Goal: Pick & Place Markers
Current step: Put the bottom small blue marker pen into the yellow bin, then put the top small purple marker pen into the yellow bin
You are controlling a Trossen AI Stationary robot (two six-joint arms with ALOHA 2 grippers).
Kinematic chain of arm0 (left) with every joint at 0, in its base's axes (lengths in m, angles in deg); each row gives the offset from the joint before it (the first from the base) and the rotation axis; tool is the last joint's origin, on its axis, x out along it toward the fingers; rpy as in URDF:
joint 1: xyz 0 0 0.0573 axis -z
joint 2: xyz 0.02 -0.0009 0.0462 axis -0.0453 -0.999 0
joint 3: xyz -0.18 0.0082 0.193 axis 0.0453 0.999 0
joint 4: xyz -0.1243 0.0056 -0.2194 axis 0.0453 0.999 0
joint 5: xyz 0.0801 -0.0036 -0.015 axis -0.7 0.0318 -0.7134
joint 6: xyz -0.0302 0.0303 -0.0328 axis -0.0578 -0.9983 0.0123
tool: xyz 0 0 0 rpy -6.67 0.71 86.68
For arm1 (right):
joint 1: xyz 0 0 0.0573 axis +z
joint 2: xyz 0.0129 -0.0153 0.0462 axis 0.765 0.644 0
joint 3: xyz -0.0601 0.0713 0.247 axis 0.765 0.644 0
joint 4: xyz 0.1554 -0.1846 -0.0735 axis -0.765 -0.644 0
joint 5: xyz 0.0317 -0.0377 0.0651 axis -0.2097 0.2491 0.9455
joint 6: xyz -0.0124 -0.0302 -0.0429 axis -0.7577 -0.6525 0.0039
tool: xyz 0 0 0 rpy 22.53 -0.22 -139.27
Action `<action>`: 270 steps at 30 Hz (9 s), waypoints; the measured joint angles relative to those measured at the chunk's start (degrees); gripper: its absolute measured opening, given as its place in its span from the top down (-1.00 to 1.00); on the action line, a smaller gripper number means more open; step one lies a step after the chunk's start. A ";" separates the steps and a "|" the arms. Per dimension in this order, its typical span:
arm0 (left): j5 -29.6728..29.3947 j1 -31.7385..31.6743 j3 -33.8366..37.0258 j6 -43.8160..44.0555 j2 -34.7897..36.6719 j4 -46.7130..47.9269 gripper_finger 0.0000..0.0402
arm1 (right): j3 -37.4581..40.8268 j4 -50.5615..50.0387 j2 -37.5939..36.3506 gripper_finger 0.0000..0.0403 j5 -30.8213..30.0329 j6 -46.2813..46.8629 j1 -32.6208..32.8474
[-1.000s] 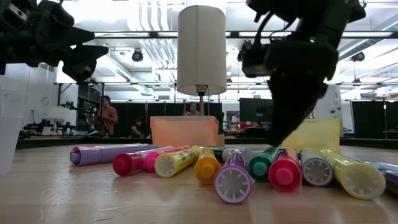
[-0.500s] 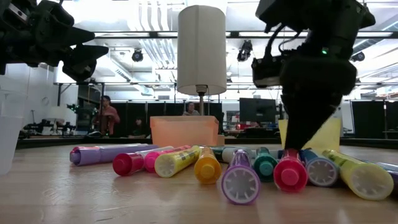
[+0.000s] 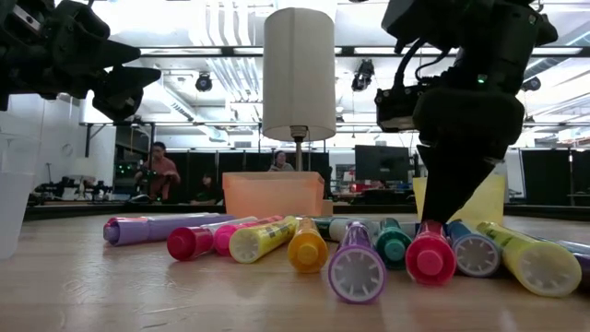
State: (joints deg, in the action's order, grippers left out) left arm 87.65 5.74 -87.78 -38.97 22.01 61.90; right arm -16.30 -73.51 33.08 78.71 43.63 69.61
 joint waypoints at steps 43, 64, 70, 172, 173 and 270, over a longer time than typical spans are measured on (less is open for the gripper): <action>-0.01 -0.01 0.01 0.02 0.00 0.01 0.13 | -2.97 -15.27 -6.88 0.24 -3.13 -12.44 -1.35; 0.00 0.00 -0.02 0.00 0.00 0.02 0.13 | 3.08 -5.58 -5.51 0.44 -0.57 -15.88 -3.61; 0.00 0.00 0.01 0.00 0.00 0.00 0.13 | 7.07 0.68 -5.68 0.51 0.51 -15.24 -4.36; -0.02 -0.02 -0.02 0.02 0.00 0.02 0.13 | 11.89 -9.15 -34.07 0.28 -15.74 -13.47 -23.40; -0.02 0.00 0.01 0.02 0.00 0.02 0.13 | 11.89 -7.05 -34.00 0.29 -14.29 -13.75 -22.92; -0.02 0.00 0.01 0.02 0.00 0.01 0.13 | -10.95 -5.22 3.27 0.88 3.16 -9.67 -8.30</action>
State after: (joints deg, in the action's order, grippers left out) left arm 87.63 5.74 -87.78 -38.95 22.01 61.92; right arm -27.25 -78.73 36.34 81.87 33.96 61.31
